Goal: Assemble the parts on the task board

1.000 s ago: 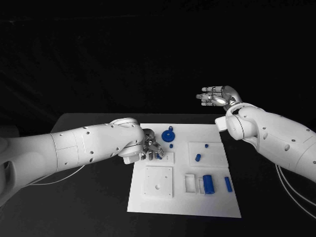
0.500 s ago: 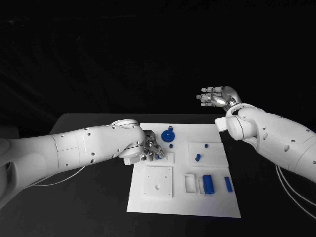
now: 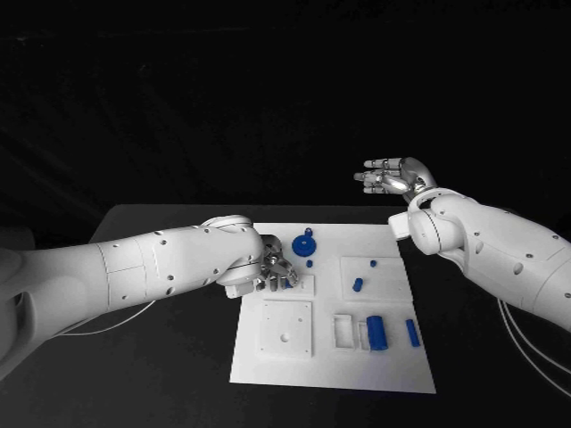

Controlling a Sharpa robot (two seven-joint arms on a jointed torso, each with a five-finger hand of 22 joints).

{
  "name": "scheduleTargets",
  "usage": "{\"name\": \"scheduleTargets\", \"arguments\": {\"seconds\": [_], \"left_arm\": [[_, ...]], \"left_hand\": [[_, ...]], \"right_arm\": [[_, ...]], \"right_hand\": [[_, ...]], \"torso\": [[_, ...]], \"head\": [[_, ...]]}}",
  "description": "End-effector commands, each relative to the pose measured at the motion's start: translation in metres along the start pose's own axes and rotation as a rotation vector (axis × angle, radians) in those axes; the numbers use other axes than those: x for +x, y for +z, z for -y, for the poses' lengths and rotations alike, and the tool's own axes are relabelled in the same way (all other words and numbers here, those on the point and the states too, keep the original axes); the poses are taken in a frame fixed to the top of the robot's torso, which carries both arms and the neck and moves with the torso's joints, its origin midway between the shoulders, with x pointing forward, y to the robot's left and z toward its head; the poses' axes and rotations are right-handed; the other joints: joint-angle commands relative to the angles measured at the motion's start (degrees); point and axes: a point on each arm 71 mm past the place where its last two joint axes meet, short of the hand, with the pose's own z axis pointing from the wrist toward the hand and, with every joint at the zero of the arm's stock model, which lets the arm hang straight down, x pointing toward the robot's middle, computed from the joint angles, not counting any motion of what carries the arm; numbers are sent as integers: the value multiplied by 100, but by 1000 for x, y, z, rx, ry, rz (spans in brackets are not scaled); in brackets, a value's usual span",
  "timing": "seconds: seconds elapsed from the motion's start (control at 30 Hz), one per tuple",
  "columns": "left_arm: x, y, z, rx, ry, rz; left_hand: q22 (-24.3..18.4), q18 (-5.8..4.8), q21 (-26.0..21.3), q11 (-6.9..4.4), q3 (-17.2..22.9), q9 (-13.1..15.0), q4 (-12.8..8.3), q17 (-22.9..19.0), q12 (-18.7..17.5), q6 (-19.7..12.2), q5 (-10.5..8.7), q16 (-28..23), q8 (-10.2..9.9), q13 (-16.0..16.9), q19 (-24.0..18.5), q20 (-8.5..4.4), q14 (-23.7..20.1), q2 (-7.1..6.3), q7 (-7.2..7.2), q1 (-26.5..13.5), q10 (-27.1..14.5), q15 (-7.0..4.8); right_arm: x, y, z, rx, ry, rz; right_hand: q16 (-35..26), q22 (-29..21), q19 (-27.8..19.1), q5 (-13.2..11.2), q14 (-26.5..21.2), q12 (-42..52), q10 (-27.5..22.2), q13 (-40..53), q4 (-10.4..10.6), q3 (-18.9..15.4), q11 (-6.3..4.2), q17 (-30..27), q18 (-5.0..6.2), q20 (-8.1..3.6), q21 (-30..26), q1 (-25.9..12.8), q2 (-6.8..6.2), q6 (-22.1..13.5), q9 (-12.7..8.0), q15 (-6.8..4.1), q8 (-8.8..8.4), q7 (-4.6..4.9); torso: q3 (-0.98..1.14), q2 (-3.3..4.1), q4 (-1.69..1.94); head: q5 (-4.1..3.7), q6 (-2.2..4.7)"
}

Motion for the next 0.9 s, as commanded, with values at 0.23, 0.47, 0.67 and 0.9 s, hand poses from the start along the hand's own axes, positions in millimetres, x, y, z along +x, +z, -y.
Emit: {"name": "scheduleTargets", "arguments": {"seconds": [0.23, 0.47, 0.67, 0.9], "left_arm": [[8, 4, 2, -5, 22, -34], [9, 6, 1, -8, 24, -39], [8, 7, 0, -13, 23, -32], [7, 8, -4, -18, 23, -23]], "left_hand": [[85, -13, -39, -135, 211, -23, -108, 14, 29, 892, -331, 9, 27, 27, 14, 48, 12, 86, -677, 173, 163, -26], [84, -26, -77, -140, 52, -29, 169, 22, 32, 906, -603, 14, 26, 54, 33, 48, 13, 22, -695, 233, 163, -29], [84, -32, -97, -145, -85, -31, 359, 14, 33, 911, -894, 9, 26, 62, 42, 47, 11, -51, -709, 217, 163, -32], [81, -52, -135, -154, -507, -54, 804, -8, 31, 937, -1604, -6, 25, 63, 60, 33, 10, -261, -735, 211, 163, -43]], "right_arm": [[2, -1, 0, -8, -5, -21], [2, -1, 0, -7, -5, -23], [3, -1, 1, -5, -5, -23], [2, -1, 2, -3, -5, -24]], "right_hand": [[-30, -6, -33, 21, -46, -34, -42, -9, 36, -4, -5, -7, -89, -3, 5, -24, 21, -22, -7, -1, -35, 19], [-30, -6, -33, 21, -46, -34, -42, -9, 36, -4, -5, -7, -89, -3, 5, -24, 21, -22, -7, -1, -35, 19], [-32, -6, -38, 18, -61, -33, -40, -8, 40, -10, -4, -8, -90, -3, 5, -30, 21, -27, -7, 2, -35, 23], [-33, -6, -52, 16, -92, -34, -67, -9, 42, -19, 1, -9, -94, 0, 4, -30, 17, -57, -9, 8, -37, 34]], "torso": [[-2, 0, 0], [-5, 1, -1], [-4, 1, 5], [-7, 2, 2]], "head": [[-10, -1], [-15, -7], [-15, -5], [-20, -5]]}}
